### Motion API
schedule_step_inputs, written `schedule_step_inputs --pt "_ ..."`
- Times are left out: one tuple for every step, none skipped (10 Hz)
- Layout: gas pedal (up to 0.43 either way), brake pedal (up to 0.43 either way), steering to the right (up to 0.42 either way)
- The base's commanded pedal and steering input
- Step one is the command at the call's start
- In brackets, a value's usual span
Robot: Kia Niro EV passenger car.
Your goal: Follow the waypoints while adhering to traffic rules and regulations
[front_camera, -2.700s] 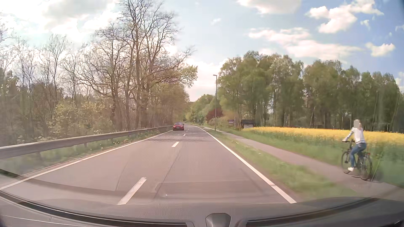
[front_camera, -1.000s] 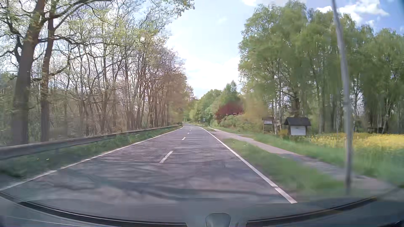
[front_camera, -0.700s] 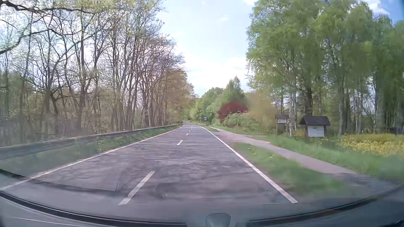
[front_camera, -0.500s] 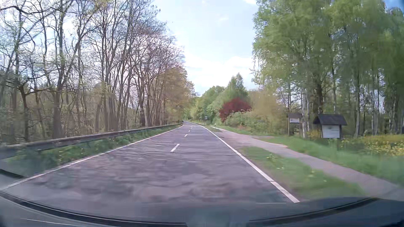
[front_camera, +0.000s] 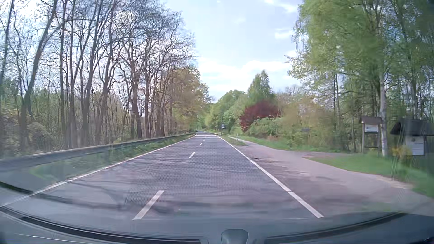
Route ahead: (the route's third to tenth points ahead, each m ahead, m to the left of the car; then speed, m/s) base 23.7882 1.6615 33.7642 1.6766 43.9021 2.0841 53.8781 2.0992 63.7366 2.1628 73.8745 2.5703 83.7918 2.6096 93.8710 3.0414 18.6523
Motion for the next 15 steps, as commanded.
schedule_step_inputs --pt "0.000 0.000 -0.001" --pt "0.000 0.000 -0.001" --pt "0.000 0.000 0.000" --pt "0.000 0.000 0.000" --pt "0.000 0.000 0.000" --pt "0.000 0.000 0.000" --pt "0.000 0.000 -0.002" --pt "0.000 0.000 -0.004" --pt "0.000 0.000 -0.004" --pt "0.000 0.000 -0.005" --pt "0.000 0.000 -0.005" --pt "0.000 0.000 -0.004" --pt "0.000 0.000 -0.004" --pt "0.000 0.000 -0.005" --pt "0.000 0.000 -0.005"
